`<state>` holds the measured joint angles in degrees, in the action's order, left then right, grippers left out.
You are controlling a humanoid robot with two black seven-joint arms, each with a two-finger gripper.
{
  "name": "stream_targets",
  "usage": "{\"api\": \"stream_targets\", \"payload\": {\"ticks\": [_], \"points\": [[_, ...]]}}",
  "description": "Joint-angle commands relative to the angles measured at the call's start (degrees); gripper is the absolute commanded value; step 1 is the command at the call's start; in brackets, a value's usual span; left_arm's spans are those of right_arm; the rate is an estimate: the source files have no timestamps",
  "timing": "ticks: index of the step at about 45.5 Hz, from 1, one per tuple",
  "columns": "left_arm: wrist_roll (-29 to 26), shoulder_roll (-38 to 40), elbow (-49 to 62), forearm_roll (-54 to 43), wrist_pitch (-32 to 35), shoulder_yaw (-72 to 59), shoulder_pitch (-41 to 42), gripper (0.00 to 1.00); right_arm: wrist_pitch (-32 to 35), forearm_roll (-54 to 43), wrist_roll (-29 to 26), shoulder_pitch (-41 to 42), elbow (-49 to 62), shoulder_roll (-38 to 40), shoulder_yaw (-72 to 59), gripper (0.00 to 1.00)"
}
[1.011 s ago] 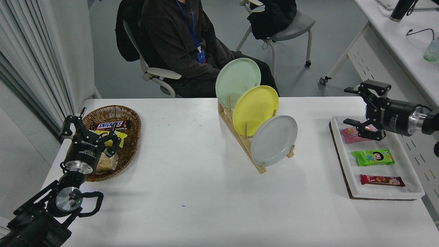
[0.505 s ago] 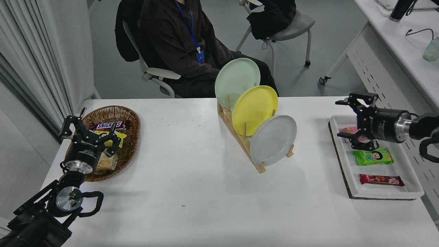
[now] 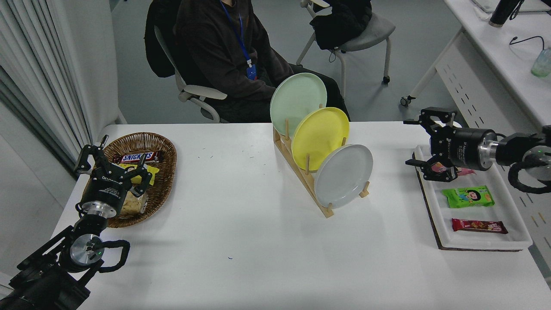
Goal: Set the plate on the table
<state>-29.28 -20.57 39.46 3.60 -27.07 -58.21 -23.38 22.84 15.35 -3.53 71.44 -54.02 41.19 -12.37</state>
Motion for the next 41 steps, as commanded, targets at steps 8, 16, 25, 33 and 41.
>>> {"api": "stream_targets", "payload": {"ticks": [8,16,25,33,41], "points": [[0.01,0.00,0.00,0.00,0.00,-0.06,0.00,0.98,-0.08,-0.14,-0.07,0.46,3.30,-6.38,0.42,0.99],[0.01,0.00,0.00,0.00,0.00,-0.06,0.00,0.98,-0.08,0.56,-0.07,0.55,5.86,-8.94,0.50,0.99],[0.01,0.00,0.00,0.00,0.00,0.03,0.00,0.98,-1.13,0.91,-0.16,0.55,6.03,-10.17,0.42,0.99],[0.01,0.00,0.00,0.00,0.00,-0.06,0.00,0.98,-1.75,4.16,-0.16,-0.07,5.77,-12.01,-0.64,0.98],[-0.08,0.00,0.00,0.00,0.00,0.03,0.00,0.98,-1.83,4.69,-0.07,-1.21,5.07,-12.71,-0.90,0.99]]}}
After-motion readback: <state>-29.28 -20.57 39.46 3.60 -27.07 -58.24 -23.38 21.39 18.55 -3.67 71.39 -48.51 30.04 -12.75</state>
